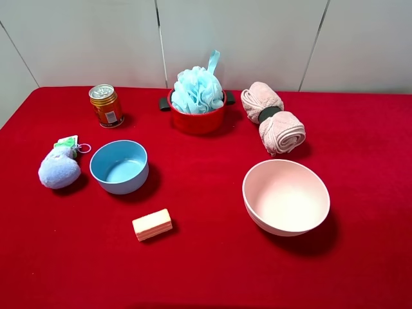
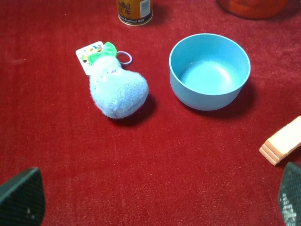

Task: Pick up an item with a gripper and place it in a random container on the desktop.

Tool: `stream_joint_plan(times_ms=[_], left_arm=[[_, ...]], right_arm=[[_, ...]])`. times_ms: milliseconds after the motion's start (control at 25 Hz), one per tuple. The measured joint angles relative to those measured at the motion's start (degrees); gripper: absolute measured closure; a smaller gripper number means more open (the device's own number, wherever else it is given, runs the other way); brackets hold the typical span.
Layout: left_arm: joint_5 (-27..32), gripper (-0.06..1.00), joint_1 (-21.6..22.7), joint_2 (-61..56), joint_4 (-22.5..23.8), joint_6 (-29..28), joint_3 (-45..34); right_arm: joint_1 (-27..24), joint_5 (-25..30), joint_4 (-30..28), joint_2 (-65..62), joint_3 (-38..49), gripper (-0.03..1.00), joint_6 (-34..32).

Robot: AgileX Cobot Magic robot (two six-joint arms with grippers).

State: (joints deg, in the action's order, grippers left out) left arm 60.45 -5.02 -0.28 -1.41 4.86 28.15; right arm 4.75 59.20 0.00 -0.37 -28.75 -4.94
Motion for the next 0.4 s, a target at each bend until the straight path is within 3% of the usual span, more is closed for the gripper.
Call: stream_joint_plan(times_ms=[400], left_arm=[[0.0, -0.05, 0.0, 0.0, 0.0, 0.0, 0.0]], right_arm=[[0.0, 0.0, 0.0, 0.0, 0.0, 0.28, 0.0]])
